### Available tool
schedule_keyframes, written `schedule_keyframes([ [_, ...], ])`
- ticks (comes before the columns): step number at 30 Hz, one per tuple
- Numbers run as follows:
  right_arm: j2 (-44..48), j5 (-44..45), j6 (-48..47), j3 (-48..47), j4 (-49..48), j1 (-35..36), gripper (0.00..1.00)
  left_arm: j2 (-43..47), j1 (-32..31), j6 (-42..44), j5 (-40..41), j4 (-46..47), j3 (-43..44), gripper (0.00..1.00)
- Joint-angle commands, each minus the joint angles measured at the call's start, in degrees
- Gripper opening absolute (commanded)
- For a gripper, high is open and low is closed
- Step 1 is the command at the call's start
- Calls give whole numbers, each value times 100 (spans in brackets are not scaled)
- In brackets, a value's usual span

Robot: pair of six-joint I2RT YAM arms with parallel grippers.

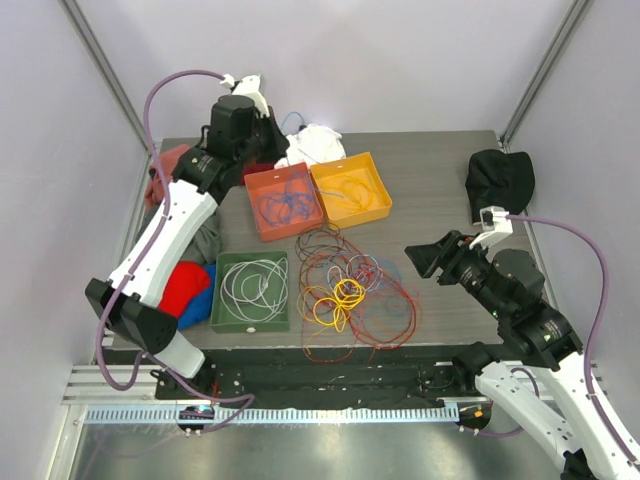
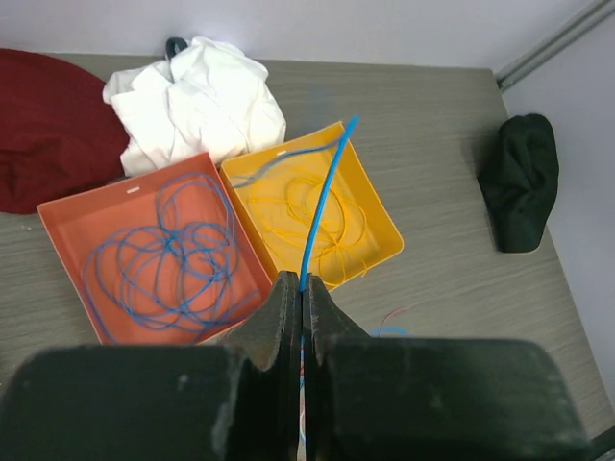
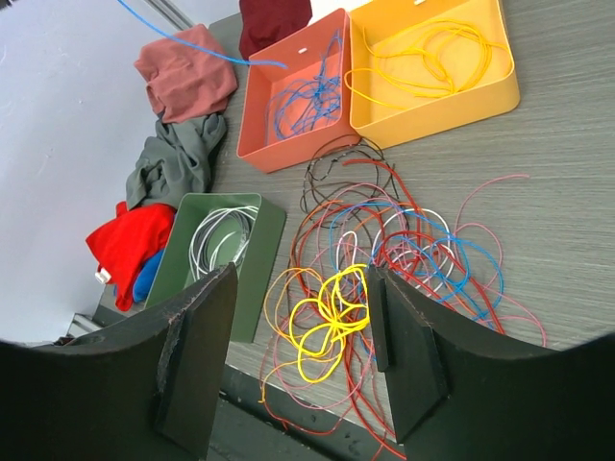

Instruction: Untangle the cables

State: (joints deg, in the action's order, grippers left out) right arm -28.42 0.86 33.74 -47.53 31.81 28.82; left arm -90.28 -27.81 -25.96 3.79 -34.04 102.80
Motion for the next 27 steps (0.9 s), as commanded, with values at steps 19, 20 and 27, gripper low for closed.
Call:
schedule_keyframes([
  [19, -23, 265, -368, 95, -132, 27, 64, -482, 742, -208, -344, 512, 258, 0],
  [20, -23, 265, -359, 103, -131, 27, 64, -482, 760, -199, -353, 521, 232, 0],
  [27, -5, 283, -350, 112, -96, 27, 63, -526, 900, -208, -344, 644, -67, 0],
])
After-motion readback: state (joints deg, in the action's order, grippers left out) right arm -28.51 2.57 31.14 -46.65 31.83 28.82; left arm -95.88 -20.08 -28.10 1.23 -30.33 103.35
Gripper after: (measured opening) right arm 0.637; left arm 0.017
